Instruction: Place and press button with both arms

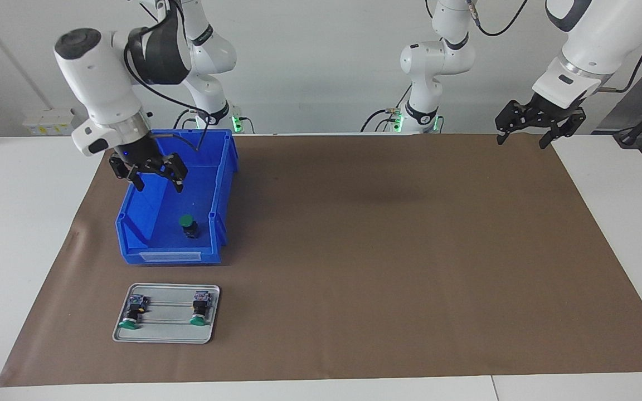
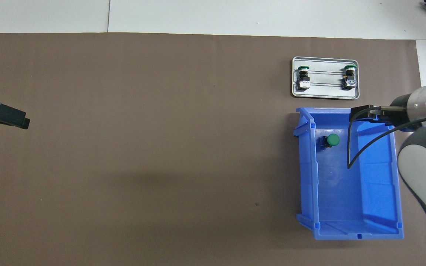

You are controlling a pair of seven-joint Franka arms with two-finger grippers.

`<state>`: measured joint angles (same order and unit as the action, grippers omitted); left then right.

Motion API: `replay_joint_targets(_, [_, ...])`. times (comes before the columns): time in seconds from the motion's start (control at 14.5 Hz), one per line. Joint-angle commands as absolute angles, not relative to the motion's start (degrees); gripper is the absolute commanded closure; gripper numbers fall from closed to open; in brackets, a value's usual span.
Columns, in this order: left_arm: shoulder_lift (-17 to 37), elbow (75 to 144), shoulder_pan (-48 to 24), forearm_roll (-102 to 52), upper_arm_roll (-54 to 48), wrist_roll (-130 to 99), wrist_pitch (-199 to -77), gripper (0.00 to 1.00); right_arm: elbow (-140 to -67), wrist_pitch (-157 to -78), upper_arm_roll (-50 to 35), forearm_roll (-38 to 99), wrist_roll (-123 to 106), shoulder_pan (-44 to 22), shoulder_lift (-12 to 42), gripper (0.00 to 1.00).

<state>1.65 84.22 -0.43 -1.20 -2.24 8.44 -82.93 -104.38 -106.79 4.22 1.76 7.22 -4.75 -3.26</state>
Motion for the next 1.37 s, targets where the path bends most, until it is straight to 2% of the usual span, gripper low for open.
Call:
replay_joint_targets(0.0, [-0.18, 86.48, 0.44, -0.09, -3.08, 8.09, -84.02, 0.00, -93.81, -97.15, 4.13, -1.04, 8.17, -3.78, -1.32, 0.00])
replay_joint_targets(0.27, [-0.18, 86.49, 0.44, -0.09, -3.08, 8.09, -84.02, 0.00, -83.43, -86.85, 3.96, -2.89, 8.00, -2.56, -0.71, 0.00])
replay_joint_targets(0.48, [-0.18, 86.49, 0.44, -0.09, -3.08, 8.09, -84.02, 0.00, -86.21, -87.01, 3.87, -3.08, 8.09, -2.28, -1.49, 0.00])
replay_joint_targets(0.89, [-0.18, 86.57, 0.44, -0.09, -3.08, 8.09, -84.02, 0.00, -86.22, -85.26, 3.87, -3.34, 7.47, -2.72, 0.26, 0.00])
replay_joint_targets(1.31, [-0.18, 86.49, 0.44, -0.09, -3.08, 8.09, -84.02, 0.00, -87.80, -87.10, 3.52, -3.16, 6.60, -2.81, 0.18, 0.00])
